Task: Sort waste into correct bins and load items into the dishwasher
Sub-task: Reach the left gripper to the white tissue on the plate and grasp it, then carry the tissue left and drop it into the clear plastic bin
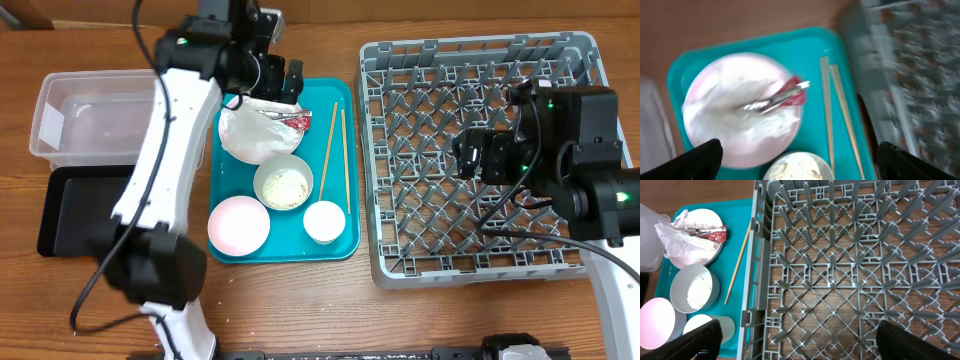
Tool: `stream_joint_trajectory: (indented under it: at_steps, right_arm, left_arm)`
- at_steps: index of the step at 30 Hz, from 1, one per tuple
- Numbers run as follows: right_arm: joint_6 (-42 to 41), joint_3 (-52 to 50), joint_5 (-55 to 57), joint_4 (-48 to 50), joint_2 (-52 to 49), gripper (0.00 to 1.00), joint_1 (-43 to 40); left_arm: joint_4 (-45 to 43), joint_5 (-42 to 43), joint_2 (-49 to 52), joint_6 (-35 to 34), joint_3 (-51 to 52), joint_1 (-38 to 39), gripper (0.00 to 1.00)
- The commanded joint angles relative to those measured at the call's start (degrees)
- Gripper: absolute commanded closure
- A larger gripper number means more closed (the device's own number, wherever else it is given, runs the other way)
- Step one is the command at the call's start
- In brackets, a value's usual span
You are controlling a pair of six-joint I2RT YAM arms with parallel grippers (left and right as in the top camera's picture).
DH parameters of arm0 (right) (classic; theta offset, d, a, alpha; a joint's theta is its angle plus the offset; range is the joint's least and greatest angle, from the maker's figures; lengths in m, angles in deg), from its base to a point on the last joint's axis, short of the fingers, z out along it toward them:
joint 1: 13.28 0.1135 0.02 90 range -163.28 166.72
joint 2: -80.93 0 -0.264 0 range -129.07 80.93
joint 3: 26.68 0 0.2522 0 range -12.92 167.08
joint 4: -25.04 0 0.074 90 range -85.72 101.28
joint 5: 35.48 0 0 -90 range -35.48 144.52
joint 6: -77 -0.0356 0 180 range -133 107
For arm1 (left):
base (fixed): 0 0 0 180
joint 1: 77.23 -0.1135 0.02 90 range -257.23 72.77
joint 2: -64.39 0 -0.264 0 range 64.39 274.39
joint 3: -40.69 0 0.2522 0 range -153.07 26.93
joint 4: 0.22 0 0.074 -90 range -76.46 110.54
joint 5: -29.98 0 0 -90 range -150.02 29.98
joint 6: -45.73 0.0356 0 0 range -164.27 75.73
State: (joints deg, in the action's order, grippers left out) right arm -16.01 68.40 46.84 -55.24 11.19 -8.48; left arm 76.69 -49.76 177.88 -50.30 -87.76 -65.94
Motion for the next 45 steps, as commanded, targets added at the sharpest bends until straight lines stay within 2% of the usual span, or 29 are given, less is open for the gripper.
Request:
stream_joint_trajectory:
  at_steps: [1,9,20,24,28,29,30,37,45]
  right_arm:
    - [-0.2,1.6,-0.5,-0.1,0.3,0.00,-0.4]
    - [-0.2,1.6,-0.5,-1.8,0.3,0.00,-0.4]
    - [-0.2,1.6,-0.5,-2.6,0.3,0.00,-0.4]
    - [-0.2,1.6,-0.5,-2.6,0.3,0.00,-0.4]
    - [-0.2,1.6,-0.5,-2.6,0.2,0.00,-0.4]
    - [-0.2,1.6,-0.5,-2.6,0.2,0.00,-0.4]
    - [-0.2,1.6,-0.5,-2.6,0.2,0.00,-0.4]
    - [-0.2,1.6,-0.5,-2.6,0.2,0.00,-0.4]
    - [-0.2,1.6,-0.5,-2.6,0.2,0.00,-0.4]
  left_arm:
    - [1.0,-13.7,4.7,-22.2,-1.4,0.8,0.00]
    - [1.7,-16.3,14.2,-34.0,-1.4,1.6,0.00]
    - [0.9,-16.2,23.2,-34.7,-1.4,1.5,0.01]
    - [0.7,-16.2,25.0,-34.7,-1.4,1.5,0.16]
    - [0.5,-16.2,25.0,-34.7,-1.4,1.5,0.67]
    - [0.6,-16.1,25.0,-34.7,-1.4,1.5,0.89]
    - [0.7,-15.9,25.0,-34.7,-1.4,1.5,0.96]
    - [2.3,-10.8,24.2,-30.8,-4.9,1.5,0.96]
    - [15.3,-8.7,24.0,-28.0,-23.3,1.5,0.96]
